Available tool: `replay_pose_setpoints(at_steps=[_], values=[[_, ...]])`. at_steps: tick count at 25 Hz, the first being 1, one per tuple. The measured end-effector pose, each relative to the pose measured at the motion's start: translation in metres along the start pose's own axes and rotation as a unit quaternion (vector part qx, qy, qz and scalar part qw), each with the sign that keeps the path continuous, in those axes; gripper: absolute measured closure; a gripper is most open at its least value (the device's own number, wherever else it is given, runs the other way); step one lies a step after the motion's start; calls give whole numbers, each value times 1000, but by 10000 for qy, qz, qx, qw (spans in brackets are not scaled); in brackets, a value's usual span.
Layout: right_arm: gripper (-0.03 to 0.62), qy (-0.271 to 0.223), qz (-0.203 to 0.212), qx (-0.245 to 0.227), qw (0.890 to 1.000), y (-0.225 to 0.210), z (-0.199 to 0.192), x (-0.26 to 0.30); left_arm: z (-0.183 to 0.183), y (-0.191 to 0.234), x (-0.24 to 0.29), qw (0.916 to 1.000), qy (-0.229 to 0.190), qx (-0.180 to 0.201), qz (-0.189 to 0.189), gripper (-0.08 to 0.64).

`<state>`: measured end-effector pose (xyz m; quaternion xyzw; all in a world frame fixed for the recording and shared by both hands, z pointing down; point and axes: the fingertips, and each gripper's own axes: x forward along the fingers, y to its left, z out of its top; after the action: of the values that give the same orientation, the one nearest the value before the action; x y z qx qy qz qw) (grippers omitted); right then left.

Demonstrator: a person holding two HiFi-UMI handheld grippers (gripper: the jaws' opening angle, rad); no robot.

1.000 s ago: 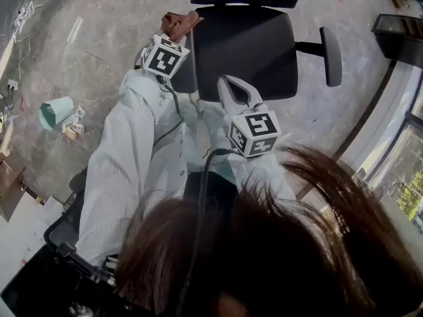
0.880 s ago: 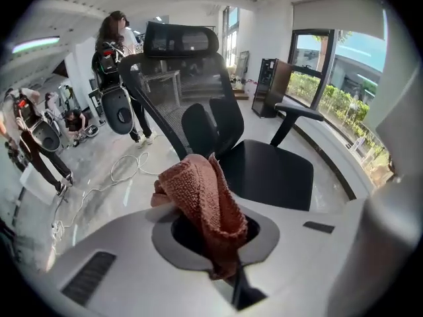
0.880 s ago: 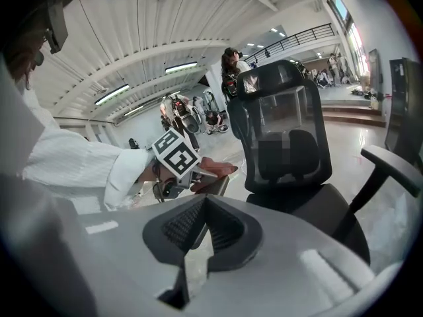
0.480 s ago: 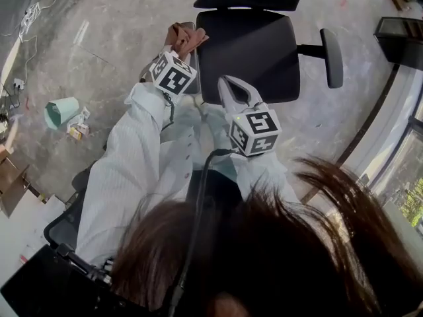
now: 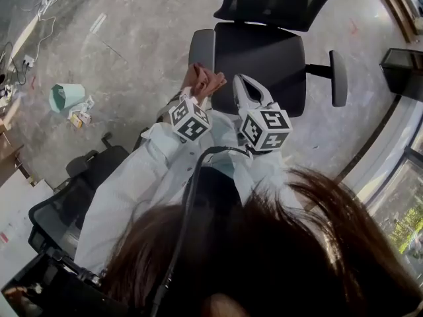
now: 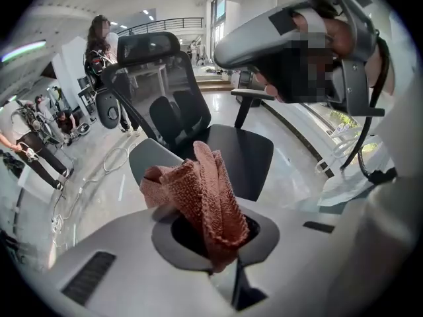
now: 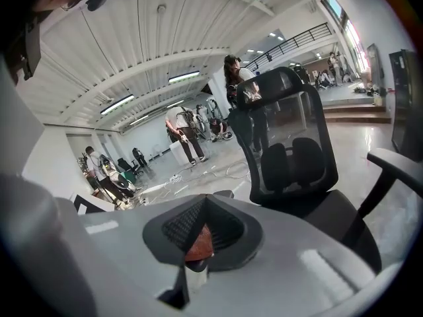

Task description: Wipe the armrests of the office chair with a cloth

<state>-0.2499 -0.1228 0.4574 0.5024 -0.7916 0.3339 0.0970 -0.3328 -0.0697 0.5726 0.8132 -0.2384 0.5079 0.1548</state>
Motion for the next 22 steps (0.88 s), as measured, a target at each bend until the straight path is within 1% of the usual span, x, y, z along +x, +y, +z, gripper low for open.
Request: replay_pose_setpoints(at_steps=[4, 8, 11, 14, 18, 22], values=[[592, 53, 119, -61, 9999, 13, -6, 0, -4, -9, -4, 9999, 6, -107, -134, 523], [592, 122, 140, -55, 9998, 17, -15, 0, 1, 0, 5, 9998, -9, -51, -193, 523], [592, 206, 82, -27, 9998, 11, -22, 2, 14, 25, 20, 9998, 28, 40, -176, 523], [592, 273, -43, 49, 9996, 5, -35, 2, 26, 50, 35, 9996, -13, 50, -266, 523], [592, 339, -247, 200, 9989, -8, -55, 2, 45, 90, 58, 9998, -108, 44, -148, 523], [592, 331, -423, 363, 9979, -21, -64, -1, 68, 123, 78, 9998, -156, -58, -97, 523]])
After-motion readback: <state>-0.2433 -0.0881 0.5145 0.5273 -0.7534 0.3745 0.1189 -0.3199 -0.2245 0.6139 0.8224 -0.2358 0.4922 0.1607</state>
